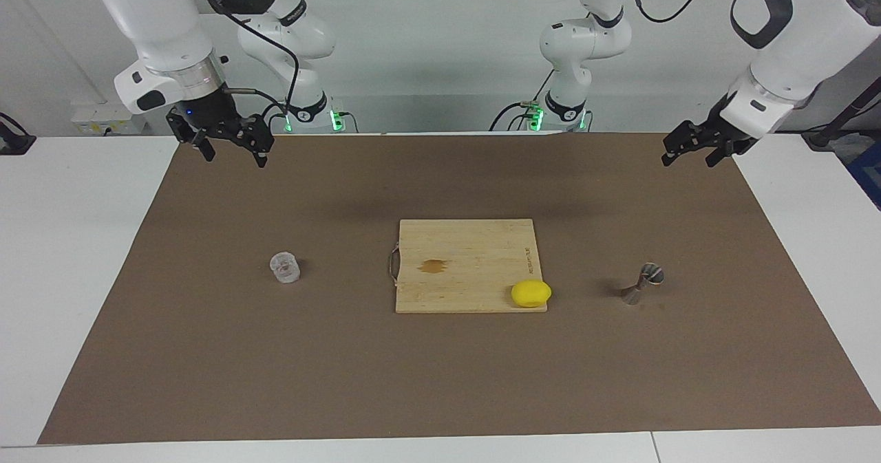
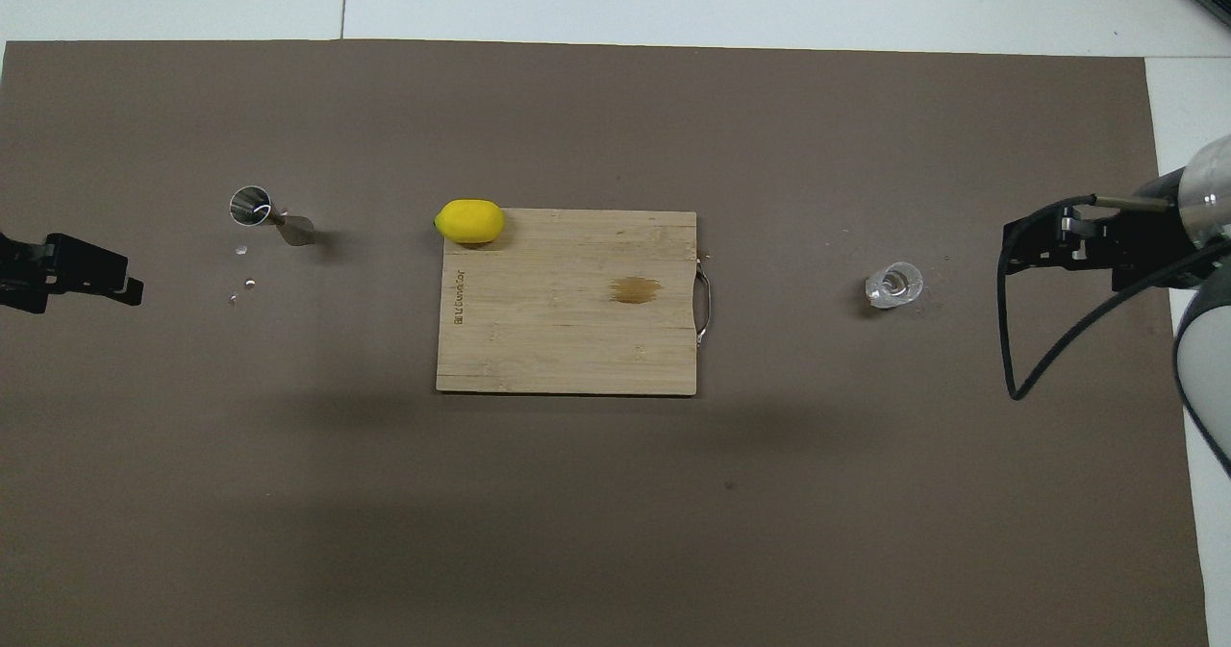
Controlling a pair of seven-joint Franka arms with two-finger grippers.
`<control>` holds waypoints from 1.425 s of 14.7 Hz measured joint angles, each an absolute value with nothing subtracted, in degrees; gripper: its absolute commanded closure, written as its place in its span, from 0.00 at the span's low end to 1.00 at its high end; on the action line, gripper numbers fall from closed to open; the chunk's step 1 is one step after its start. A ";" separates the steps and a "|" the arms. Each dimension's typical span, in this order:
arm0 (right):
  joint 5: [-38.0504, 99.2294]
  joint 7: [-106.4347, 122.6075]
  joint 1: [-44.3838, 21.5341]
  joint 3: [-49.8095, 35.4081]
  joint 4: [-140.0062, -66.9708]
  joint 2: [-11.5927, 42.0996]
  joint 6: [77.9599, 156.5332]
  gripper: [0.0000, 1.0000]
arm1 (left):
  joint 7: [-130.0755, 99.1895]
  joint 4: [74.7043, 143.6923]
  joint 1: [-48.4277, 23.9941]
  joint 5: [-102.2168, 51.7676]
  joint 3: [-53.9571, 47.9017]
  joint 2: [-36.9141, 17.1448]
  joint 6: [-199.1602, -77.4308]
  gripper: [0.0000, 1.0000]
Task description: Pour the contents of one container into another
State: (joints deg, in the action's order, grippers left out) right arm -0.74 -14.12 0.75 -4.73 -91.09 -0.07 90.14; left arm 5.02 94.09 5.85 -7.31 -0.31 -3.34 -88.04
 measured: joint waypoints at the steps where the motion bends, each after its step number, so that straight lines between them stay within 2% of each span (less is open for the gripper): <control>1: -0.74 -14.12 0.75 -4.73 -91.09 -0.07 90.14 0.00 | 5.02 94.11 6.84 -9.41 0.82 -5.19 -88.19 0.00; 3: -0.74 -14.12 0.75 -4.73 -91.09 -0.07 90.14 0.00 | 2.40 94.58 8.26 -12.74 3.03 -8.40 -88.27 0.00; 6: -0.74 -14.12 0.75 -4.73 -91.09 -0.07 90.14 0.00 | -13.34 96.49 8.67 -19.98 5.20 -10.89 -89.19 0.00; 12: -0.74 -14.12 0.75 -4.73 -91.09 -0.07 90.14 0.00 | -35.64 104.84 11.08 -42.14 10.89 -12.85 -93.66 0.00; 18: -0.74 -14.12 0.75 -4.73 -91.09 -0.07 90.14 0.00 | -46.26 115.02 13.49 -65.49 10.93 -13.35 -103.66 0.00; 21: -0.74 -14.12 0.75 -4.73 -91.10 -0.06 90.14 0.00 | -51.25 117.69 13.23 -74.01 10.43 -14.42 -107.05 0.00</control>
State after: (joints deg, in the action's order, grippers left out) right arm -0.74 -14.12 0.75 -4.73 -91.10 -0.06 90.14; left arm -51.25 117.69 13.23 -74.01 10.43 -14.42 -107.05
